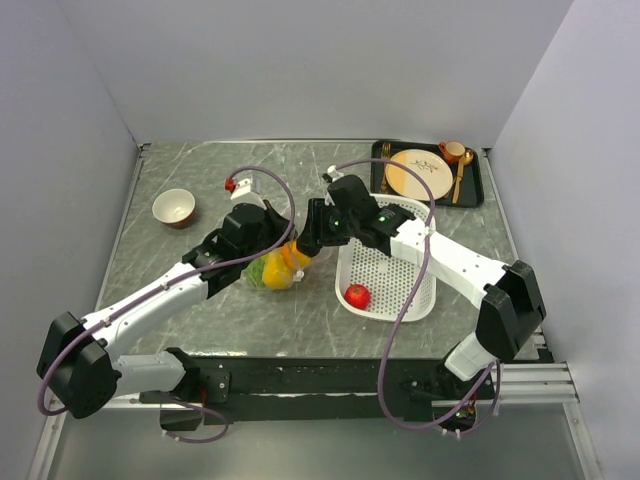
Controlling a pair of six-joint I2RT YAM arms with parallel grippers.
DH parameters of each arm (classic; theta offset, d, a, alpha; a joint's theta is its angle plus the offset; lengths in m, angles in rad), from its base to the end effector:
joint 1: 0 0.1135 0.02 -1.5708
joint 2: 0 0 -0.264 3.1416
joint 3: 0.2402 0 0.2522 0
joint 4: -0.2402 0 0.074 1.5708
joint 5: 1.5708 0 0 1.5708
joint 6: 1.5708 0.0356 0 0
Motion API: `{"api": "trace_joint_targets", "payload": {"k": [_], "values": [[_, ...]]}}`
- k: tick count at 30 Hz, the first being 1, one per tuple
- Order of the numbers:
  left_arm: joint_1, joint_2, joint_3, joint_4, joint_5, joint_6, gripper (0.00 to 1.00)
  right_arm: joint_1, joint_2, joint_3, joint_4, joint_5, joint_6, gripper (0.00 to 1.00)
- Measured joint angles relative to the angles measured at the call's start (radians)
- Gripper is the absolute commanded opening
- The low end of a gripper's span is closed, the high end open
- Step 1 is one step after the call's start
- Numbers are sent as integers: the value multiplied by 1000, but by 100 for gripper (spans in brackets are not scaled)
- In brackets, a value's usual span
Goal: Place the food in the zip-top bag and seal the zipper
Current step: Place the fake fruit in the zipper food storage bag.
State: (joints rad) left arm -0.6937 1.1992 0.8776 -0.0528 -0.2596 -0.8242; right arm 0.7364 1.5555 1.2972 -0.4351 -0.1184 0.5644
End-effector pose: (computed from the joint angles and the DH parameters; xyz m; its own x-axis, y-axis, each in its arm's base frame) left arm 0.2184 -0.1697 0.2993 -0.5097 -0.4988 -0.7010 0.0885 0.7801 -0.6194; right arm 0.2581 0.2397 0.3030 -0.7928 -0.0018 -0.6094 -0.3670 0.7997 0.4752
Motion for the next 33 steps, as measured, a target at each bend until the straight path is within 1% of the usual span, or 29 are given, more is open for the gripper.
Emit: {"api": "trace_joint_targets", "payload": {"k": [7, 10, 16, 17, 19, 21, 27, 30, 33], "values": [[0, -28, 0, 0, -10, 0, 1, 0, 0, 10, 24, 1, 3, 53], [0, -43, 0, -1, -26, 0, 1, 0, 0, 24, 32, 4, 6, 56], [0, -63, 0, -5, -45, 0, 1, 0, 7, 53, 57, 0, 15, 66], [0, -64, 0, -6, -46, 0, 1, 0, 10, 61, 61, -4, 14, 71], [0, -64, -1, -5, -49, 0, 1, 0, 13, 64, 72, -7, 11, 74], [0, -64, -3, -5, -52, 0, 1, 0, 13, 64, 76, -10, 2, 79], [0, -65, -4, -5, -52, 0, 1, 0, 13, 77, 55, -8, -25, 80], [0, -65, -4, -5, -53, 0, 1, 0, 8, 83, 45, 36, -39, 81], [0, -68, -4, -6, -53, 0, 1, -2, -26, 69, 19, 121, -42, 84]]}}
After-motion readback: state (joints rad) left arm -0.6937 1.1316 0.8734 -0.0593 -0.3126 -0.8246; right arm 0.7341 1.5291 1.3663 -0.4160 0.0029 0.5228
